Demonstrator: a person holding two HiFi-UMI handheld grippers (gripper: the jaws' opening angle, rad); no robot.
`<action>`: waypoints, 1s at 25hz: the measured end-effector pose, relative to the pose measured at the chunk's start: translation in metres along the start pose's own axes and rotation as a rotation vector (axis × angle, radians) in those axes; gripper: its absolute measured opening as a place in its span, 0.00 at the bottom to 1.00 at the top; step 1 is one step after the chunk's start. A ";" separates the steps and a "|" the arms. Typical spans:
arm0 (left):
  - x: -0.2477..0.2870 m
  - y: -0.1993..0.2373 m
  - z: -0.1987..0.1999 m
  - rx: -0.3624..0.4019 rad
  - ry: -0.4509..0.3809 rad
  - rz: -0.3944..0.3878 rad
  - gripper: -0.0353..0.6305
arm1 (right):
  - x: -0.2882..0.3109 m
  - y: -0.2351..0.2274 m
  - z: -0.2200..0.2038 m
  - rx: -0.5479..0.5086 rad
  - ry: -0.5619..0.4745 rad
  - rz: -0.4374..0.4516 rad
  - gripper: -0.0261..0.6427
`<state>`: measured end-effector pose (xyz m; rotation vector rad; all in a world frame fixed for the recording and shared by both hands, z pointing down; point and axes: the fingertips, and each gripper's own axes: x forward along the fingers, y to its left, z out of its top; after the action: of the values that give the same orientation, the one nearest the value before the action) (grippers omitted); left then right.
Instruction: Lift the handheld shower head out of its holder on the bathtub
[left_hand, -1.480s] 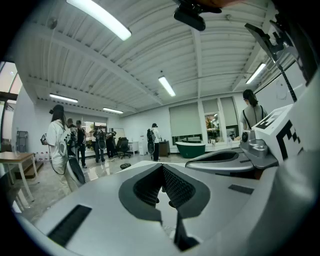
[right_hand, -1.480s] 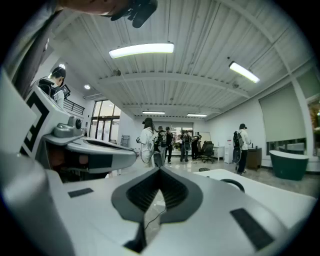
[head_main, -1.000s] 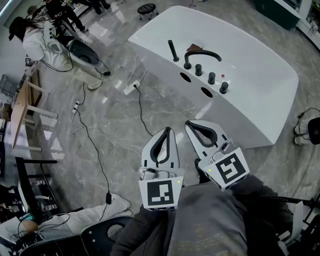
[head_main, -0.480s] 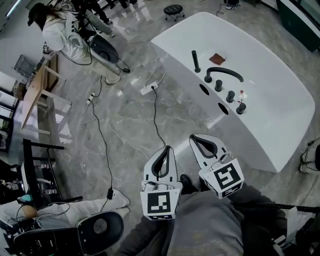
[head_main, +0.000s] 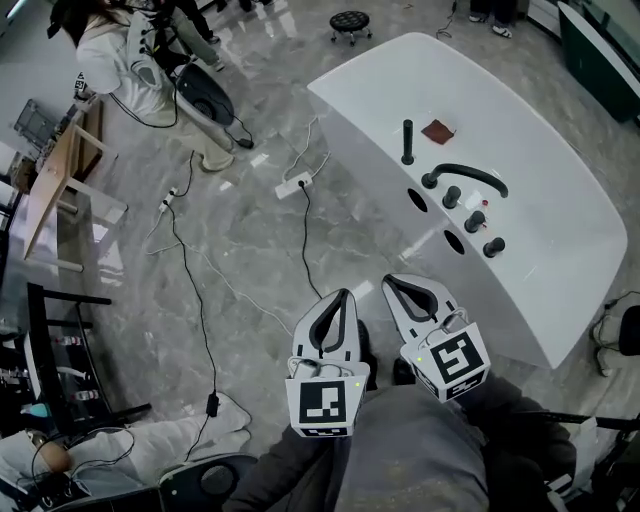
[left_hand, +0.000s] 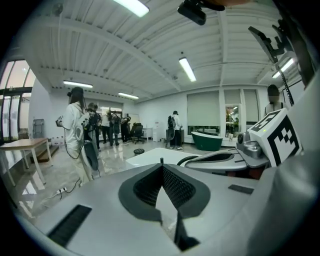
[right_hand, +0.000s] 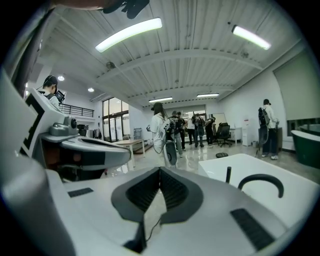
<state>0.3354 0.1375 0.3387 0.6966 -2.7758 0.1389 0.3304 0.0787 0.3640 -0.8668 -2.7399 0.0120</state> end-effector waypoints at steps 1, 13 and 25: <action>0.006 0.009 0.005 0.000 -0.001 -0.006 0.06 | 0.010 -0.001 0.004 -0.003 0.002 -0.003 0.05; 0.057 0.105 0.004 -0.051 -0.005 -0.019 0.06 | 0.112 -0.001 0.015 -0.008 0.062 -0.014 0.05; 0.093 0.178 0.012 -0.060 -0.045 -0.023 0.06 | 0.194 0.003 0.038 -0.043 0.053 -0.010 0.05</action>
<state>0.1690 0.2503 0.3495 0.7245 -2.8007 0.0363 0.1701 0.1932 0.3753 -0.8521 -2.7045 -0.0710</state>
